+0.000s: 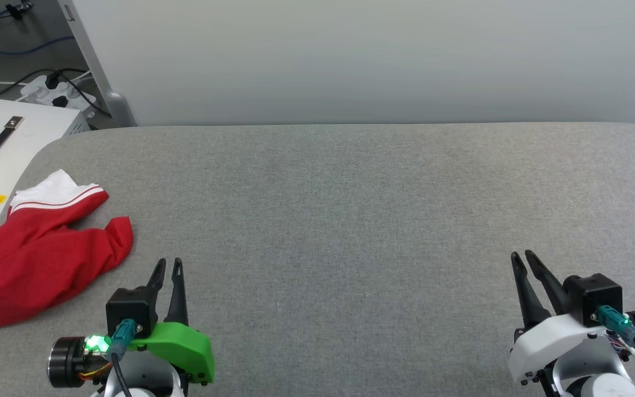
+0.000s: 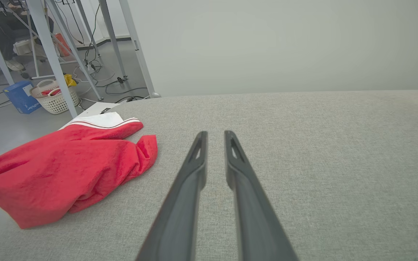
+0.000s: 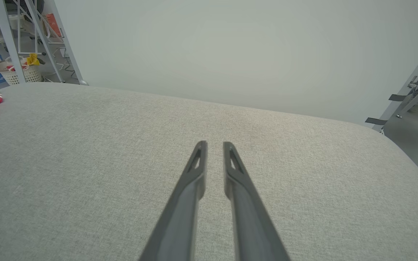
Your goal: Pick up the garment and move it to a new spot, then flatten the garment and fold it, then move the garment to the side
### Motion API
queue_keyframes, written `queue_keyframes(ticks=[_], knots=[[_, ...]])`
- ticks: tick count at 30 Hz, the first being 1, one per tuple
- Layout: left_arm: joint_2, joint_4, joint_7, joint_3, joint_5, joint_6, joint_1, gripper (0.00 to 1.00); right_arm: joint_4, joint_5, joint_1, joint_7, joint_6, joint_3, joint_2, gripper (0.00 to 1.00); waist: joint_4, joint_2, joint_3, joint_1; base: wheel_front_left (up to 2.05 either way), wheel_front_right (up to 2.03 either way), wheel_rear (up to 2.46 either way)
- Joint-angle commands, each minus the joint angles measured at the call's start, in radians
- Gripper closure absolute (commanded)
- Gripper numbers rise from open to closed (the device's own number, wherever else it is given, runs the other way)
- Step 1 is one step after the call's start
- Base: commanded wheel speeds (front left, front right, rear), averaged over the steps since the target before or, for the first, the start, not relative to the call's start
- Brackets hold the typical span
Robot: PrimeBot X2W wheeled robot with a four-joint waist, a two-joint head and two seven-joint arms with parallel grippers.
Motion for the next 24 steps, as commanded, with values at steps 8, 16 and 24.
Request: queue_keyframes(ticks=[8,16,24], knots=[[0.000,-0.004,-0.015,-0.002,-0.013,0.009,-0.002,0.00,-0.002,0.013,0.002,-0.015,0.000,-0.012,0.000,0.00,0.000,0.0000,0.002,0.0000,0.00,0.00,0.00],[-0.001,-0.007,-0.032,-0.005,-0.021,0.018,-0.004,0.00,-0.010,0.038,0.004,-0.031,0.000,-0.024,0.000,0.00,0.000,0.0000,0.003,0.0000,0.00,0.00,0.00],[-0.001,-0.010,-0.048,-0.008,-0.033,0.026,-0.006,0.00,-0.020,0.068,0.009,-0.048,0.000,-0.029,0.000,0.00,0.001,0.0000,0.004,0.0000,0.00,0.00,0.00]])
